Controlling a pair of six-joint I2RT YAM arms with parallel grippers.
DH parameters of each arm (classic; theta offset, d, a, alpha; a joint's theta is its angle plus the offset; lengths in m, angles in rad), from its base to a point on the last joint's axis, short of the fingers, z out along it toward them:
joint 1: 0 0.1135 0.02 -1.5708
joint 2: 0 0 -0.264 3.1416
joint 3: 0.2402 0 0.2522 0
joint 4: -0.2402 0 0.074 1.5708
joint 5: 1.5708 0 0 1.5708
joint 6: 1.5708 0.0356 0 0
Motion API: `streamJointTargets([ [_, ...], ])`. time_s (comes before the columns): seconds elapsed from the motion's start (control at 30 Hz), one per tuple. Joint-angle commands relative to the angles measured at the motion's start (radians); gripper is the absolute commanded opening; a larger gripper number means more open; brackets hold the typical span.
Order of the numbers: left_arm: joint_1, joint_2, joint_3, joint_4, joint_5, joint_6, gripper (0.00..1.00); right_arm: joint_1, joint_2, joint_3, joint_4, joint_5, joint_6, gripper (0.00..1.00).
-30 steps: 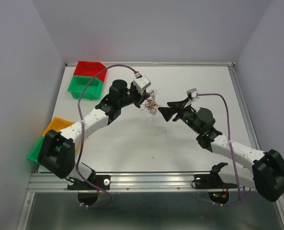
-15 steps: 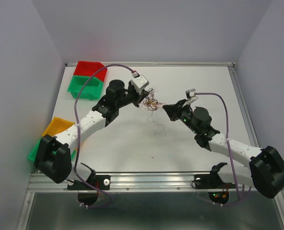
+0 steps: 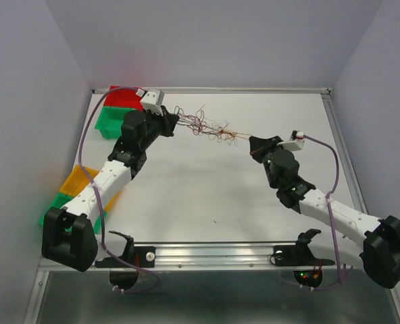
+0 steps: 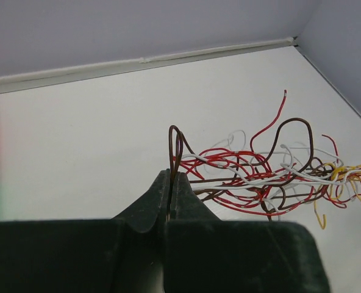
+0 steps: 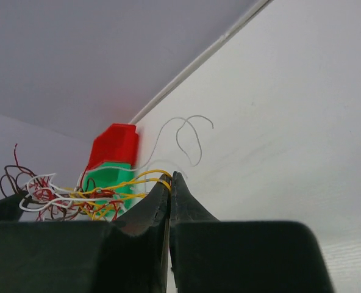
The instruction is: Untangle the cables
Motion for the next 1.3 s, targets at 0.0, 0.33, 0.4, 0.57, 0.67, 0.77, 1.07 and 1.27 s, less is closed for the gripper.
streamJointTargets([
  [0.0, 0.138, -0.078, 0.015, 0.135, -0.32, -0.008, 0.0, -0.074, -0.065, -0.041, -0.309, 0.513, 0.125, 0.01],
  [0.33, 0.244, -0.137, 0.003, 0.15, -0.327, -0.028, 0.0, -0.09, -0.301, -0.095, -0.357, 0.65, 0.124, 0.06],
  [0.4, 0.244, -0.135, -0.004, 0.155, -0.29, -0.033, 0.0, -0.091, -0.301, -0.092, -0.359, 0.65, 0.121, 0.07],
  [0.57, 0.235, -0.129, -0.038, 0.236, 0.047, -0.027, 0.0, -0.09, -0.274, -0.064, -0.359, 0.585, 0.086, 0.04],
  [0.67, 0.206, -0.126, -0.041, 0.25, 0.158, -0.005, 0.0, -0.091, -0.241, -0.02, -0.359, 0.487, -0.023, 0.11],
  [0.77, 0.18, -0.129, -0.04, 0.253, 0.227, 0.012, 0.01, -0.091, -0.191, 0.03, -0.275, 0.265, -0.22, 0.41],
  [1.07, -0.014, -0.141, -0.051, 0.226, 0.351, 0.176, 0.06, -0.091, -0.139, -0.073, 0.177, -0.598, -0.473, 0.92],
  [1.27, -0.1, -0.14, -0.057, 0.201, 0.403, 0.222, 0.08, -0.084, -0.071, -0.067, 0.252, -0.804, -0.476, 0.9],
])
